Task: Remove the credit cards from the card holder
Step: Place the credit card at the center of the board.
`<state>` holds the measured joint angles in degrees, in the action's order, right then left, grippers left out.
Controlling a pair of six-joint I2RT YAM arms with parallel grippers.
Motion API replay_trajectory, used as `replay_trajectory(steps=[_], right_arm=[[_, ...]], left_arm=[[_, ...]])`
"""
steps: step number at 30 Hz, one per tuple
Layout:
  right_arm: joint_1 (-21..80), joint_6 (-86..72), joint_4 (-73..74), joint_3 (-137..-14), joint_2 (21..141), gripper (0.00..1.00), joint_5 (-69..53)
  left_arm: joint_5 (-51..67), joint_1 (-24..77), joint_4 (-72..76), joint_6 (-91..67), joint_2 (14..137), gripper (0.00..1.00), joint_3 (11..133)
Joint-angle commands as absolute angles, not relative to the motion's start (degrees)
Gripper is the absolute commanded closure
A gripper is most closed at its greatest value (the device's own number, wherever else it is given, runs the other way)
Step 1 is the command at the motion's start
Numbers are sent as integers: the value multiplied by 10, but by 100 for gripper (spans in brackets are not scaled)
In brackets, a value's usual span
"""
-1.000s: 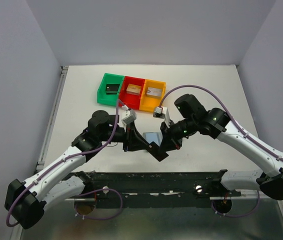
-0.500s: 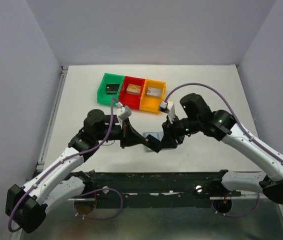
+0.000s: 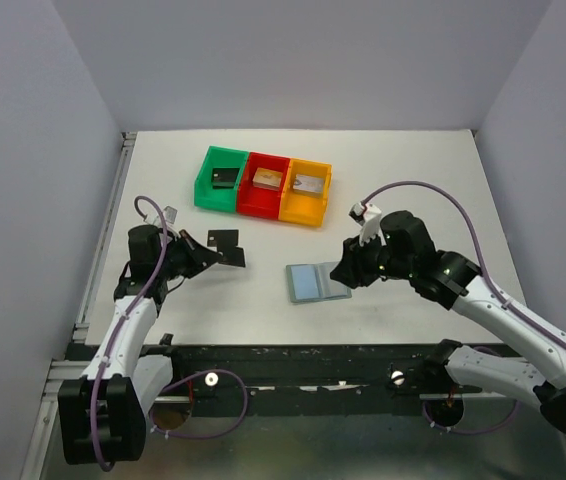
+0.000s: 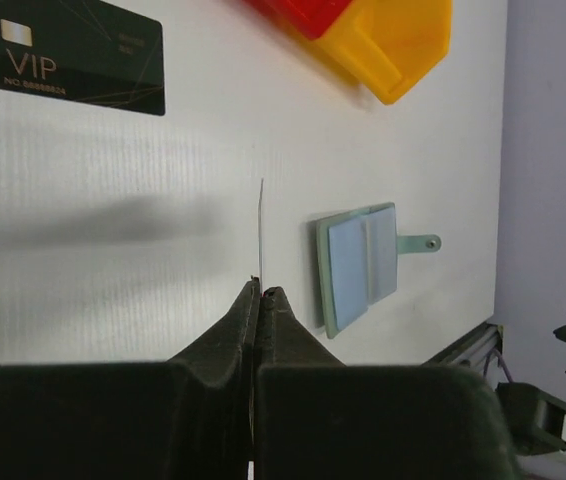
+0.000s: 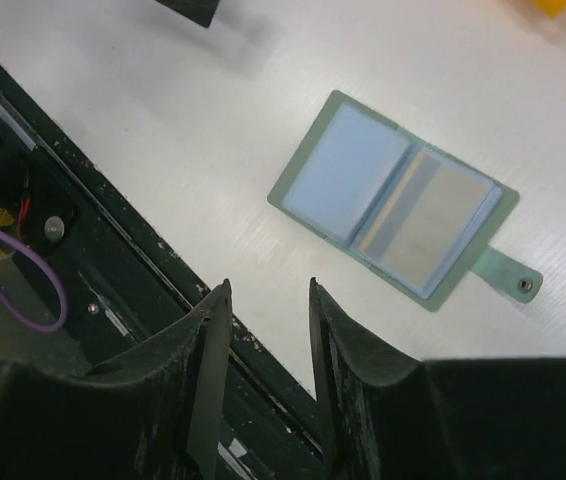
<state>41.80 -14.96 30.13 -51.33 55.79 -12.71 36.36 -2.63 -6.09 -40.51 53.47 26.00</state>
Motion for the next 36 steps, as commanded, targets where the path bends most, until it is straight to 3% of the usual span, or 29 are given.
replay_trajectory(steps=[1, 6, 10, 20, 33, 36], right_arm=[[417, -199, 230, -470, 576, 56, -136], [418, -227, 186, -445, 586, 55, -156], [417, -224, 177, -433, 564, 54, -156], [417, -221, 170, -407, 558, 54, -149], [417, -217, 168, -396, 556, 53, -155], [417, -219, 167, -390, 553, 53, -155]], left_arm=[[260, -31, -55, -381, 524, 100, 272], [250, -41, -72, -343, 621, 100, 317], [319, -62, -13, -356, 695, 100, 322], [363, -62, 47, -352, 755, 100, 320], [372, -62, 1, -319, 815, 100, 346], [353, -63, -14, -315, 818, 95, 352]])
